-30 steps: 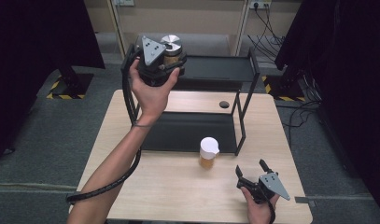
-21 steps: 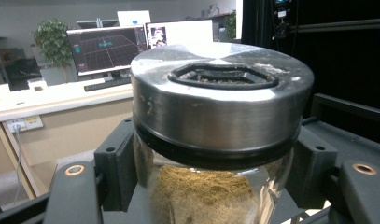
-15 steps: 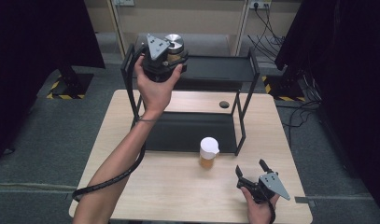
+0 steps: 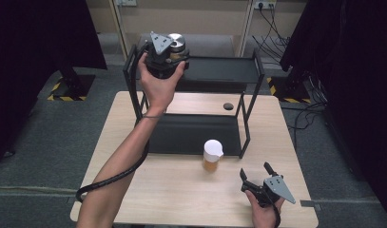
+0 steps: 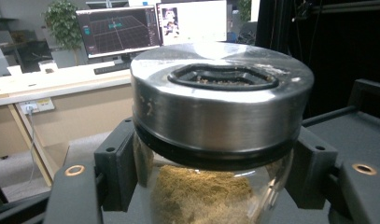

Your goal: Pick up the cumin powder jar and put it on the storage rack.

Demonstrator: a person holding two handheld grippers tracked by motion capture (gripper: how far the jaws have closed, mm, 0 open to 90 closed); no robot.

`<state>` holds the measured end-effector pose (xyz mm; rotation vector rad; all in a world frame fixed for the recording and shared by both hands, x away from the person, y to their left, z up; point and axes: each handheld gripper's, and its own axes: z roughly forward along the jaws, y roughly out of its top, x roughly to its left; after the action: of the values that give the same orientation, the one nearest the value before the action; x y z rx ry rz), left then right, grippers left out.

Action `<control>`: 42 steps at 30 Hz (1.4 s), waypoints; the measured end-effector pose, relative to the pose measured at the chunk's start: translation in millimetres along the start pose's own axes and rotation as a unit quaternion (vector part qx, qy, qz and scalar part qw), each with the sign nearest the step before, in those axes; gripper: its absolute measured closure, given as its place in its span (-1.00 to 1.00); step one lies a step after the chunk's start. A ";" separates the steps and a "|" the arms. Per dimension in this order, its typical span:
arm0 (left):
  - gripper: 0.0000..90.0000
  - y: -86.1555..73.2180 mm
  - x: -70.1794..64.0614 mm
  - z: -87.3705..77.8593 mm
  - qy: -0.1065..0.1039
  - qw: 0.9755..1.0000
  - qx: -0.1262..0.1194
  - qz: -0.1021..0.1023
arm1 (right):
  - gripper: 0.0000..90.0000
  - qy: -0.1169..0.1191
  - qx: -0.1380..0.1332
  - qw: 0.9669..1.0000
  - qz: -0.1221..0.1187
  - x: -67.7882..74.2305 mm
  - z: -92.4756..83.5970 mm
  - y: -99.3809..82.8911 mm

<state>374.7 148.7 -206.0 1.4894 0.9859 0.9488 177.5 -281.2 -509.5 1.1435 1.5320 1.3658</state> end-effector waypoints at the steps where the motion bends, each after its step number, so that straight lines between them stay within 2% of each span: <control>1: -0.32 -0.4 0.2 0.8 -0.001 1.000 0.001 -0.002 | -0.88 0.000 0.000 1.000 0.000 0.0 0.0 0.0; 4: -0.32 -2.2 0.1 3.1 -0.001 1.000 0.003 -0.004 | -0.88 0.001 0.000 1.000 0.000 -0.1 0.2 0.2; 11: -0.32 -4.0 4.4 5.2 -0.006 1.000 0.002 -0.024 | -0.87 0.000 -0.001 1.000 -0.001 0.1 -0.1 -0.2; 14: -0.32 -4.1 9.8 7.0 -0.015 0.999 0.005 -0.044 | -0.87 0.000 0.000 1.000 -0.001 0.2 0.0 -0.1; 35: -0.32 -5.3 8.3 10.5 -0.009 0.999 0.002 -0.043 | -0.87 0.001 0.000 1.000 -0.001 0.0 0.0 -0.1; 41: -0.34 -10.4 10.4 9.2 -0.013 0.999 -0.007 -0.051 | -0.87 0.001 0.000 1.000 -0.001 -0.1 0.1 0.1; 42: -0.41 -11.2 10.2 8.8 -0.013 0.998 -0.009 -0.054 | -0.87 0.001 0.000 1.000 -0.001 -0.2 0.1 0.1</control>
<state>385.4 156.4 -217.6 1.4159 1.0259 0.8564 177.7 -281.3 -509.4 1.1406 1.5346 1.3654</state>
